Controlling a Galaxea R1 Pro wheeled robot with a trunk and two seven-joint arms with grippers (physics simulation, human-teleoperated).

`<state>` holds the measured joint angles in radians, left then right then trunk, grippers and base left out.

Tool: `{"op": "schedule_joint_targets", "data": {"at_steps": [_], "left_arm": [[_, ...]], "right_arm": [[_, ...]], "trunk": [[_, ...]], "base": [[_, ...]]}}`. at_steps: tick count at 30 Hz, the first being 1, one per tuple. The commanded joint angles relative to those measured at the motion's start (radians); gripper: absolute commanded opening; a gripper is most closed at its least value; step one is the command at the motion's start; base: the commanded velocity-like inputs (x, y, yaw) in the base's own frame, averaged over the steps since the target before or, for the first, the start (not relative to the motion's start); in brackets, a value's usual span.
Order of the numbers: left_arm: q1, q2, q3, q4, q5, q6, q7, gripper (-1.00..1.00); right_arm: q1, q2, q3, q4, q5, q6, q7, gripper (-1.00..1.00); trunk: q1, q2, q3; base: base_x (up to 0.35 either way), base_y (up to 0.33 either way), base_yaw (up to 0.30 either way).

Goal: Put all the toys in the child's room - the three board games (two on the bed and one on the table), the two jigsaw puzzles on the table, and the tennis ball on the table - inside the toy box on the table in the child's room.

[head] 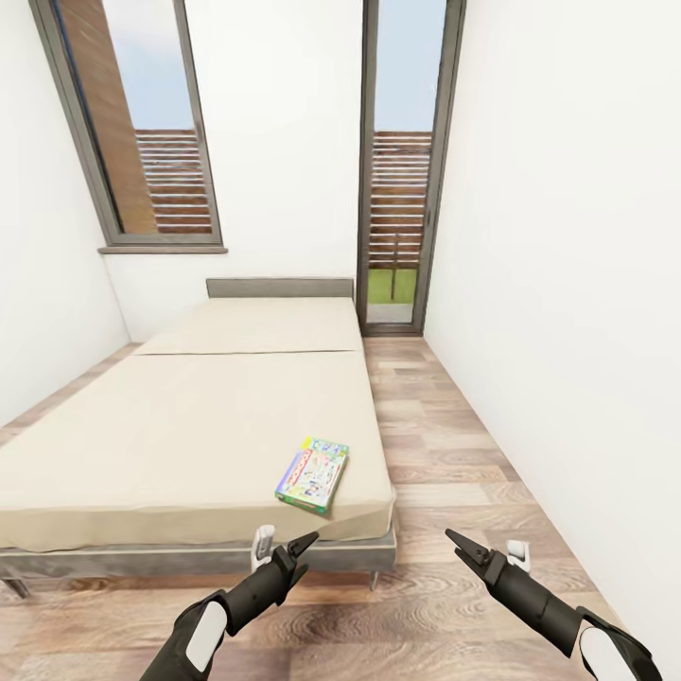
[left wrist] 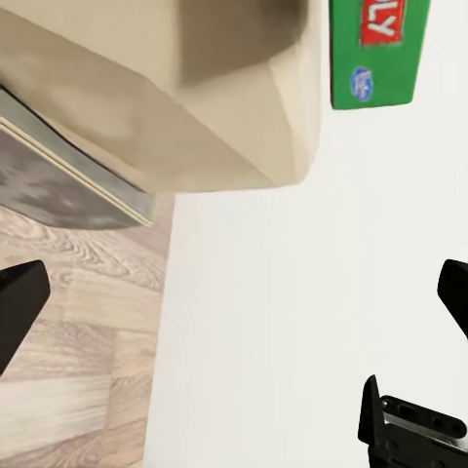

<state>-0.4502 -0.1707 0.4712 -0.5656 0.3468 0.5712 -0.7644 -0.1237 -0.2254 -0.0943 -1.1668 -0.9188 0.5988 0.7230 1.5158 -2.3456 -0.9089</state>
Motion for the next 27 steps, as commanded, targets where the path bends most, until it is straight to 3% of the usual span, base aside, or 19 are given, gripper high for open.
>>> {"op": "schedule_joint_targets", "data": {"at_steps": [1,7,27], "left_arm": [[-0.001,-0.001,0.006,0.000,0.000,0.007,-0.003,1.00],[-0.001,-0.001,0.005,0.000,0.000,0.007,-0.003,1.00],[-0.001,-0.003,0.001,-0.001,0.000,0.006,-0.004,1.00]], "right_arm": [[-0.001,0.000,-0.001,0.000,-0.006,0.007,0.000,1.00],[-0.001,0.000,-0.001,0.001,-0.006,0.007,0.001,1.00],[0.000,0.000,-0.001,0.001,-0.007,0.007,0.001,1.00]], "trunk": [[0.000,0.000,-0.001],[0.000,0.000,-0.001],[0.000,0.000,-0.001]], "base": [[0.008,-0.145,0.000],[0.004,-0.166,0.000],[0.038,-0.050,0.000]]}}
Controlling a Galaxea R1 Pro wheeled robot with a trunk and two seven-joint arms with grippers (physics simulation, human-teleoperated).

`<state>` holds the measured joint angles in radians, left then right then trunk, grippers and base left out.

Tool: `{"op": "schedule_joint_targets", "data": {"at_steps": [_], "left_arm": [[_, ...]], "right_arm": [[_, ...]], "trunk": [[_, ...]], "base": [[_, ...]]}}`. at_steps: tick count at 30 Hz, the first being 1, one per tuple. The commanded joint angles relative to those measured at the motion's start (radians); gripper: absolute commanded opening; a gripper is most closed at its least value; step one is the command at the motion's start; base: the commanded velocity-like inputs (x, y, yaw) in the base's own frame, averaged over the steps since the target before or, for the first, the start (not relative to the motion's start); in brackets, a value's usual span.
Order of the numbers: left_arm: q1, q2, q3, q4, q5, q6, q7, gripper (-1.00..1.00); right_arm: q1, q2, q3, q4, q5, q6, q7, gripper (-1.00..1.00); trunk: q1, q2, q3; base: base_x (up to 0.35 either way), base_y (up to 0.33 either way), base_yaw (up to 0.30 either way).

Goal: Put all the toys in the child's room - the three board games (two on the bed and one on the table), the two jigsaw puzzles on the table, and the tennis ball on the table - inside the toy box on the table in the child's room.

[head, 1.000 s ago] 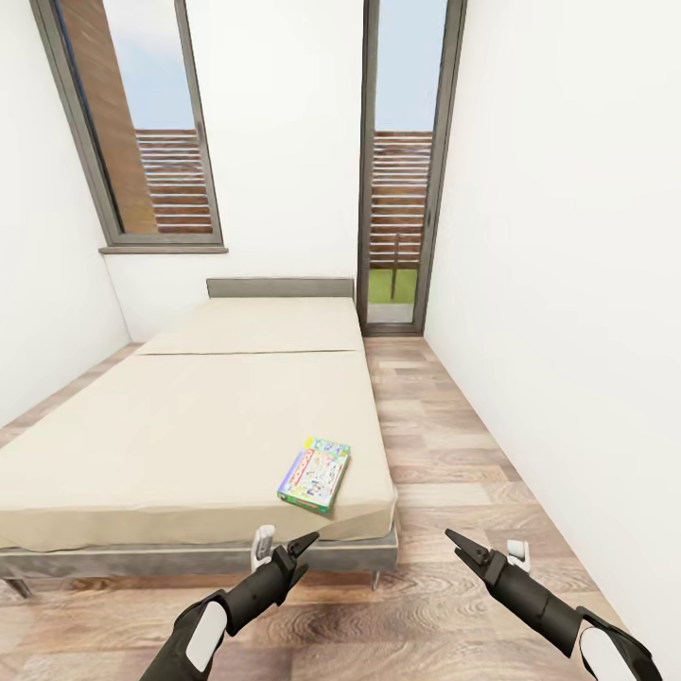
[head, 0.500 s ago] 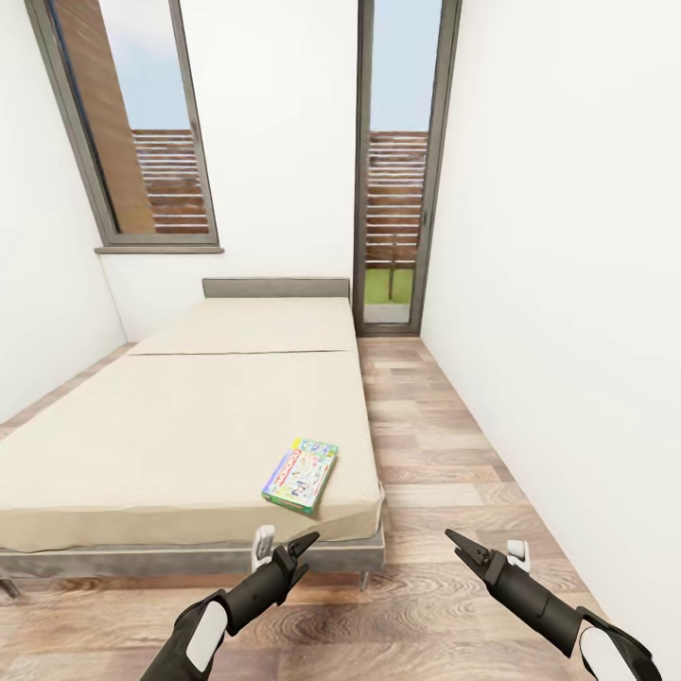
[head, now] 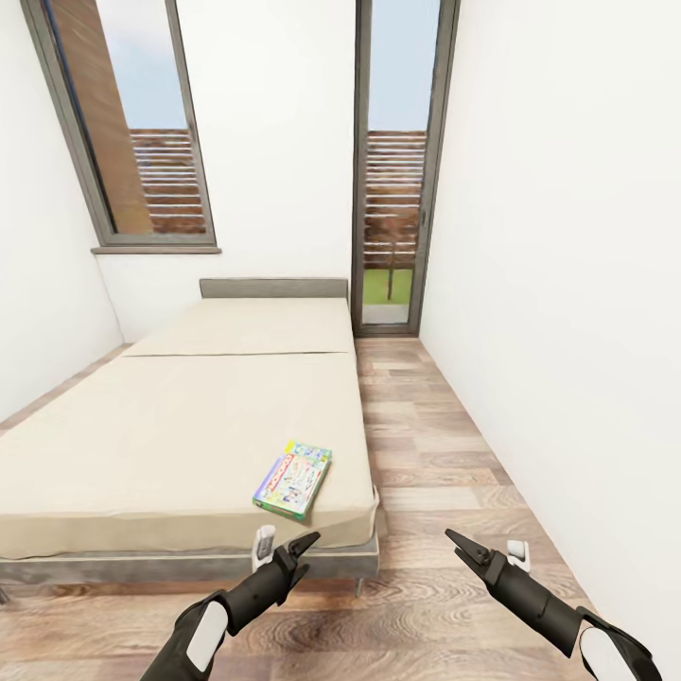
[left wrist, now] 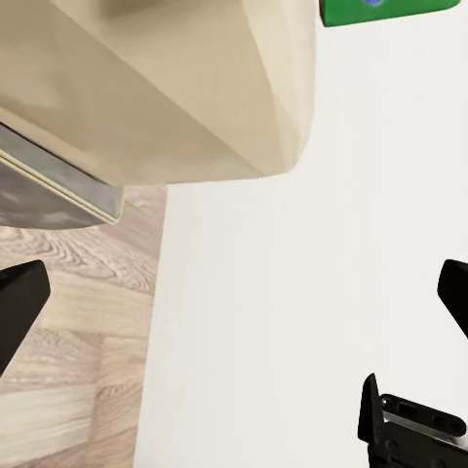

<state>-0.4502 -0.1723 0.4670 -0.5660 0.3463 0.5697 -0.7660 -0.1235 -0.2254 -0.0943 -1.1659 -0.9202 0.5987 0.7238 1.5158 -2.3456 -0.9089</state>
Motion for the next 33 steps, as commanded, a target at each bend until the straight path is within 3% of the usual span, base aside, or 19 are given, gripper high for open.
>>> {"op": "schedule_joint_targets", "data": {"at_steps": [1,16,33], "left_arm": [[-0.001,-0.001,0.006,0.000,0.000,0.007,-0.002,1.00],[-0.001,0.000,0.005,0.000,0.000,0.007,-0.006,1.00],[-0.001,0.002,0.005,-0.001,0.000,0.009,-0.007,1.00]], "right_arm": [[-0.001,0.000,-0.001,0.000,-0.006,0.007,0.000,1.00],[-0.001,0.000,-0.001,0.000,-0.006,0.007,0.000,1.00],[-0.001,0.000,-0.001,0.000,-0.004,0.007,0.000,1.00]], "trunk": [[0.000,0.000,-0.001],[0.000,0.000,-0.001],[0.000,0.000,-0.001]], "base": [[0.012,-0.012,0.000],[0.005,-0.003,0.000],[0.109,0.028,0.000]]}}
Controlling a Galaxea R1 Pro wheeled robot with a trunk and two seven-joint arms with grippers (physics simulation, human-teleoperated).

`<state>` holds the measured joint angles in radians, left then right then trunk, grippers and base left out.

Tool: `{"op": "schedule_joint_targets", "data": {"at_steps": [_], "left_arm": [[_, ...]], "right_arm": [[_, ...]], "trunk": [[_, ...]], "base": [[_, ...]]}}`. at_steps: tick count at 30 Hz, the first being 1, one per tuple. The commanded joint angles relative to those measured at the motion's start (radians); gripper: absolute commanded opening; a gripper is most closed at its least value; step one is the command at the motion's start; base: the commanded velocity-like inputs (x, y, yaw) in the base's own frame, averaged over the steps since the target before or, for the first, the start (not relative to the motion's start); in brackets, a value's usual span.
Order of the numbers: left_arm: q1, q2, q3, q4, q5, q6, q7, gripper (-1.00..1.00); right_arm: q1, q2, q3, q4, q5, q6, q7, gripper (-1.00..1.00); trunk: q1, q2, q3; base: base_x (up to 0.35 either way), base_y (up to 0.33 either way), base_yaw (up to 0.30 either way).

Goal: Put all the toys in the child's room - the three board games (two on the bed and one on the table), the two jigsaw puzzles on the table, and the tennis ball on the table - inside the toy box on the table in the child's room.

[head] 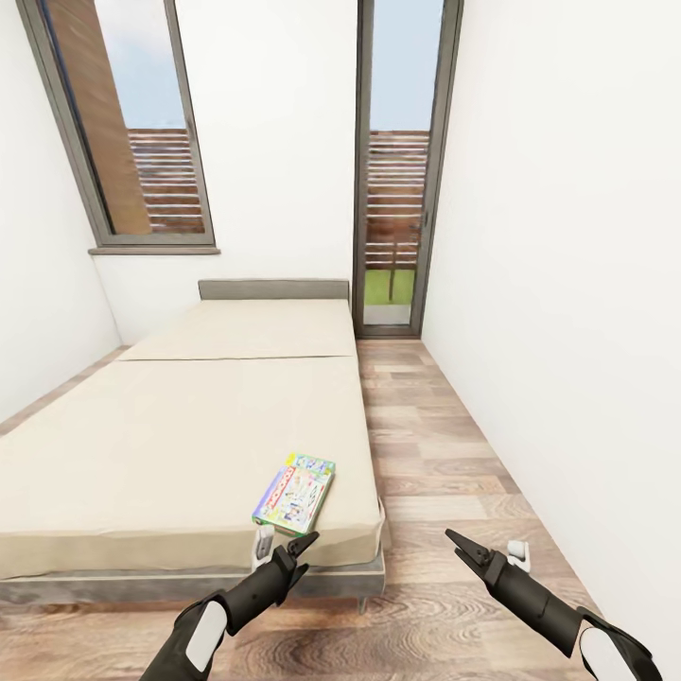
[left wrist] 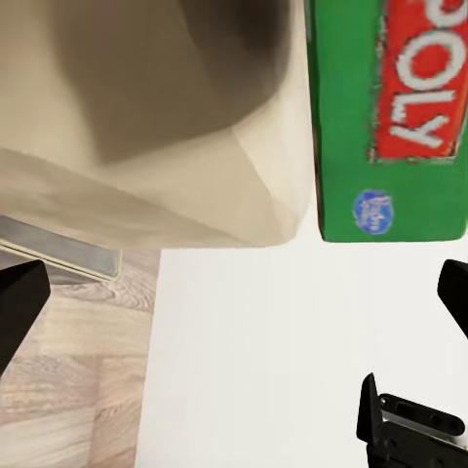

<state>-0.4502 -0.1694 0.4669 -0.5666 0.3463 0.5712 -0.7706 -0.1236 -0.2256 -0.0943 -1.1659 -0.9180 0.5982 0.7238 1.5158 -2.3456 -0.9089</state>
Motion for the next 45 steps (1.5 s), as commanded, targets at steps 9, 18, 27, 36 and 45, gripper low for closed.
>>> {"op": "schedule_joint_targets", "data": {"at_steps": [9,18,27,36,45], "left_arm": [[-0.001,-0.001,0.006,0.000,0.000,0.008,-0.003,1.00],[-0.001,0.001,0.006,-0.001,0.000,0.009,-0.003,1.00],[-0.001,0.001,0.006,0.000,0.000,0.008,-0.004,1.00],[-0.001,0.001,0.006,0.000,0.000,0.007,-0.005,1.00],[-0.001,0.001,0.006,0.000,0.000,0.008,-0.006,1.00]], "right_arm": [[0.000,0.000,0.004,-0.001,-0.004,0.006,-0.002,1.00],[0.000,0.000,0.001,-0.001,-0.005,0.006,0.000,1.00],[0.000,0.000,0.001,-0.001,-0.005,0.006,0.000,1.00],[0.000,0.000,0.001,-0.001,-0.005,0.006,0.000,1.00],[-0.001,0.000,0.001,-0.001,-0.005,0.006,0.001,1.00]], "trunk": [[0.000,0.000,-0.001],[0.000,0.000,-0.001],[0.000,0.000,-0.001],[0.000,0.000,-0.001],[0.000,0.000,-0.001]], "base": [[0.004,0.001,0.000],[0.002,0.000,0.000],[0.010,0.000,0.000],[0.001,0.000,0.000],[0.000,0.000,0.000]]}}
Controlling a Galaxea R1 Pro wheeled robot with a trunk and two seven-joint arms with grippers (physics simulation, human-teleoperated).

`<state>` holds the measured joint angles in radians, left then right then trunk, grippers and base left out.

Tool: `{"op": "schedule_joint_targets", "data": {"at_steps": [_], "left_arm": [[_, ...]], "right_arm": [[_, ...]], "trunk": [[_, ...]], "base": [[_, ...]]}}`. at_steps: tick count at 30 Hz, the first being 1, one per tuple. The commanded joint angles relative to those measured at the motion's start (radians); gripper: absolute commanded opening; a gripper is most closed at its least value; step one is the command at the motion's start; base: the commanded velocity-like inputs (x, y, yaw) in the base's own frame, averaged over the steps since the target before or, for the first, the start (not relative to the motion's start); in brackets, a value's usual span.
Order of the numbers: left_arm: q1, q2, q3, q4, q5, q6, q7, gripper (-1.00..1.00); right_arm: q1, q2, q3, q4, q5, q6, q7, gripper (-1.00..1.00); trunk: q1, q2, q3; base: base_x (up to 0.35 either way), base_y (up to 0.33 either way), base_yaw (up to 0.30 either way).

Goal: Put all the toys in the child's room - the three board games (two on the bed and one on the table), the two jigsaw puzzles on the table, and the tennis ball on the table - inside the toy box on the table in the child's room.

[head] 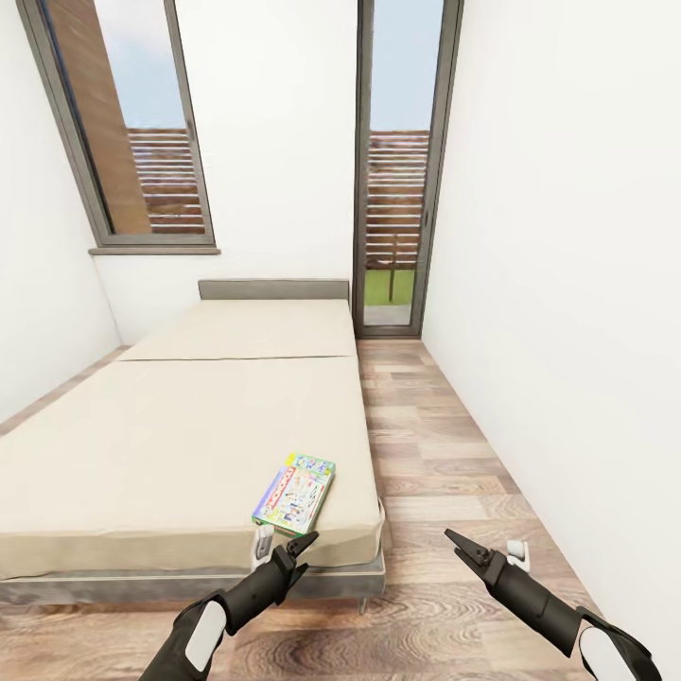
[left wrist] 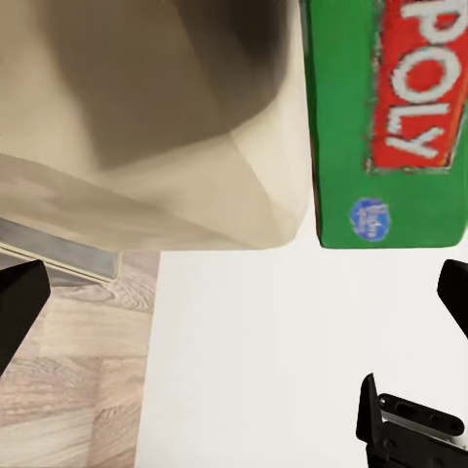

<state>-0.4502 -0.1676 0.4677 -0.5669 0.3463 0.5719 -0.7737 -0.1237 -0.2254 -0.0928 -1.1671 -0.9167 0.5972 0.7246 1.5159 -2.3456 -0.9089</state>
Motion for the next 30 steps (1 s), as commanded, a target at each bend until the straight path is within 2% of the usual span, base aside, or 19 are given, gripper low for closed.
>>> {"op": "schedule_joint_targets", "data": {"at_steps": [1,19,30], "left_arm": [[-0.001,-0.001,0.005,0.000,0.000,0.007,-0.002,1.00],[-0.001,-0.001,0.005,0.000,0.000,0.007,-0.002,1.00],[-0.001,0.001,0.007,0.000,0.000,0.007,-0.005,1.00]], "right_arm": [[-0.001,0.000,-0.001,0.000,-0.006,0.007,0.000,1.00],[-0.001,0.000,-0.001,0.000,-0.006,0.007,0.001,1.00],[0.000,0.000,0.001,0.000,-0.005,0.007,0.001,1.00]], "trunk": [[0.000,0.000,-0.001],[-0.065,0.119,0.052],[-0.065,0.119,0.052]], "base": [[0.000,0.000,0.000],[0.000,0.000,0.000],[0.000,0.000,0.000]]}}
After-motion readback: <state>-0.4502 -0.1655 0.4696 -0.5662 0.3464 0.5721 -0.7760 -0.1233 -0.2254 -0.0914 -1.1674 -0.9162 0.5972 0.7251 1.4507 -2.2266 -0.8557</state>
